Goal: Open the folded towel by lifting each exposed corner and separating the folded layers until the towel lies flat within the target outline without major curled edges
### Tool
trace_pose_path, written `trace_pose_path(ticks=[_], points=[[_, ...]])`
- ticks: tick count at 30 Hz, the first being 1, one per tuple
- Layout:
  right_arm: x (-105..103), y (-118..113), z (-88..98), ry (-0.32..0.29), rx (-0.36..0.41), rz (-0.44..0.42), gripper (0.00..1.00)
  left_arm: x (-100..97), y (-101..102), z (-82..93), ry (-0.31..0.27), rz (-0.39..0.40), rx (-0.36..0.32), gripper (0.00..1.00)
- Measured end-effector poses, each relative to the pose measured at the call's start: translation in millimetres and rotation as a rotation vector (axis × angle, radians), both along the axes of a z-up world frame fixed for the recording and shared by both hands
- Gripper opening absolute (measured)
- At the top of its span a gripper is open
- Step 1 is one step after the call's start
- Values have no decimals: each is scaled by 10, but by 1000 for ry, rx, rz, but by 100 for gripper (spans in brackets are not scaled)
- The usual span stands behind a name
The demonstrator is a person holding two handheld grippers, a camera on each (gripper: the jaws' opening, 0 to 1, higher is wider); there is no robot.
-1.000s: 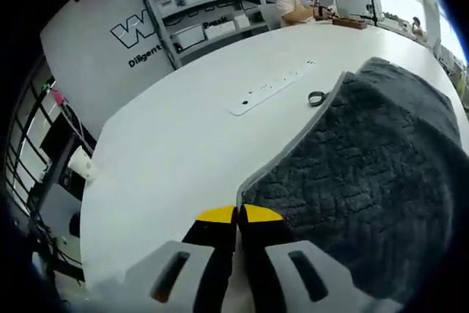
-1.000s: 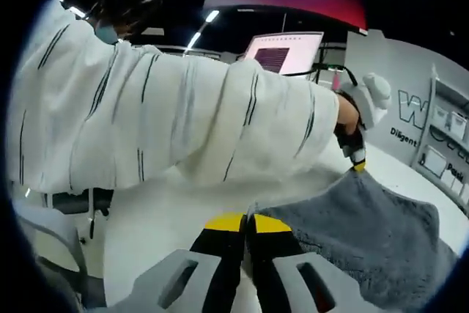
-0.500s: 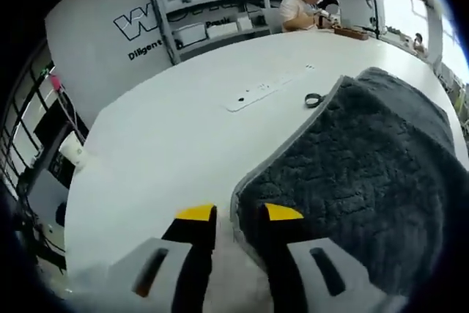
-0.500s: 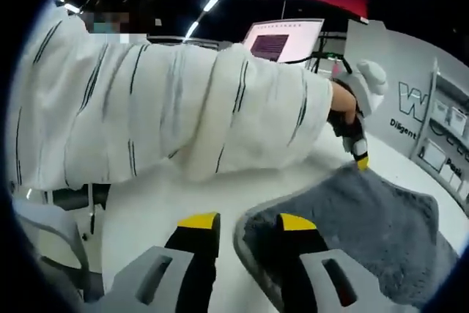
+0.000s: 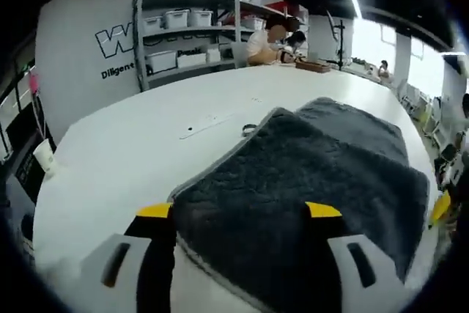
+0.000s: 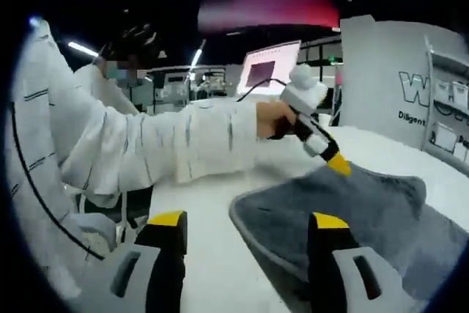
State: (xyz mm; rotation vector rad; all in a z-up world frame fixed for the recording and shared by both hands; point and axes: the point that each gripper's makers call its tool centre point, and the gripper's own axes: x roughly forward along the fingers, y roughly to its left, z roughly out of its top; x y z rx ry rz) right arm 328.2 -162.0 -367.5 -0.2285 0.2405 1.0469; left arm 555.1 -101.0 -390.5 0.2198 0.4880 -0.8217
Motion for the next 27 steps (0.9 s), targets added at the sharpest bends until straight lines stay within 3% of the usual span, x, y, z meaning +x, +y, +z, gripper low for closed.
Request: trace_pose_path(ticks=[3,7,12,16,22,27], points=[[48,-358,47,-11,-19,-17,75,-166,-98,91,-13,-53,-43,83],[212,-913,85,-55,-78,-74,85,-427,-224,168,2,-133,-97,99],[345,-1366,110,-62,-127,-85,99,-583,-282,264,-11,-158,-162,99],[434,-1745,103,-60,-180,-40,99,-683,-330,271,-24,-182,-163,99],[641,-2260,121,-48,-212,29,99,-790,-335,90,-26,-246,-67,99],[899,-2630,64,-26,-229,49,99,-767,-357,50,-15,-264,-95,99]])
